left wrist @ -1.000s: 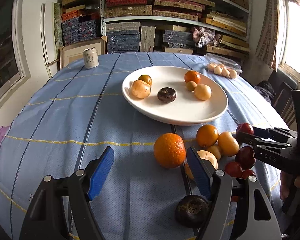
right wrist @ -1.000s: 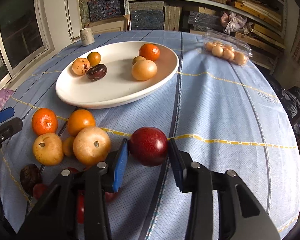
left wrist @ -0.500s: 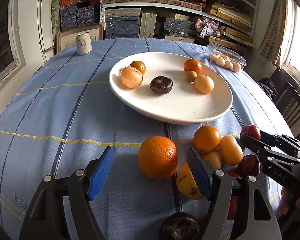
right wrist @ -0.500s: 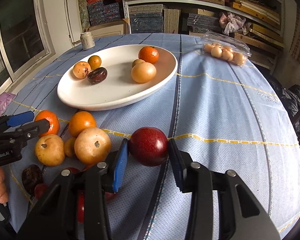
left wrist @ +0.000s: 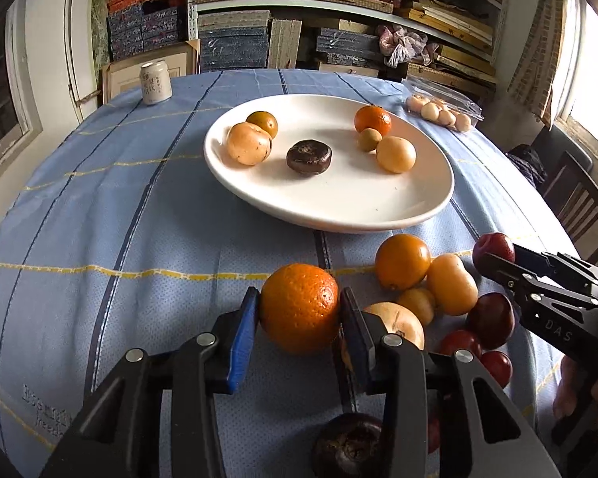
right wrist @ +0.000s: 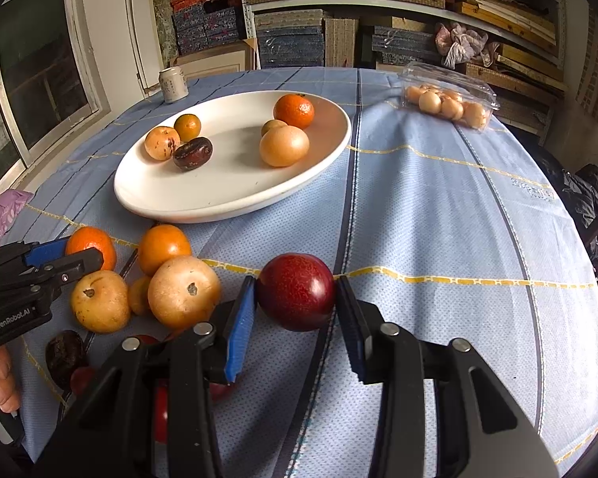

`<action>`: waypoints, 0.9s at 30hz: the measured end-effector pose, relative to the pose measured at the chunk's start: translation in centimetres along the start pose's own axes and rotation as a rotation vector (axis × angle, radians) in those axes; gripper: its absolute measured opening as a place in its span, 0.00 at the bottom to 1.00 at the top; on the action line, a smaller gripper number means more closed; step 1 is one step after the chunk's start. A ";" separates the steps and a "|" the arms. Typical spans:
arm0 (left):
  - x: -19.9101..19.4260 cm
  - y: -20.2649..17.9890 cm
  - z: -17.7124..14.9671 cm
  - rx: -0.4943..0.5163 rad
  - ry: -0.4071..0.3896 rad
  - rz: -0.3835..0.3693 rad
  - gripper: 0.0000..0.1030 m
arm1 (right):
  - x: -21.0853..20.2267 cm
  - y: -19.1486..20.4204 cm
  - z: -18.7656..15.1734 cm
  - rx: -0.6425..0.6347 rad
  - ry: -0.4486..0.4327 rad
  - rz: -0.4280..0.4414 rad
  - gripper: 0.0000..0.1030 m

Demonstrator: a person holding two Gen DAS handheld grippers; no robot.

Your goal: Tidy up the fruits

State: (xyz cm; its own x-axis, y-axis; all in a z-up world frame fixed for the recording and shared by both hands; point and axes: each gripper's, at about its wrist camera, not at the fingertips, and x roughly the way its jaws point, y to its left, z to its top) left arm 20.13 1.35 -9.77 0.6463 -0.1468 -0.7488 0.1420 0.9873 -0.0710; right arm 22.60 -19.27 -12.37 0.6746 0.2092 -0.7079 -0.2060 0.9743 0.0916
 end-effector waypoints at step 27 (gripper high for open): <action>-4.9 0.2 0.0 0.002 -0.095 0.001 0.40 | -3.4 0.5 0.9 -0.022 -0.072 -0.006 0.38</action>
State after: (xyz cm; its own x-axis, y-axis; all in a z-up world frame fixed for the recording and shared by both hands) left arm 17.04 2.30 -6.10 0.7146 -0.1509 -0.6831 0.1428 0.9874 -0.0688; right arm 20.84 -19.42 -9.24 0.7247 0.2096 -0.6564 -0.2170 0.9736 0.0714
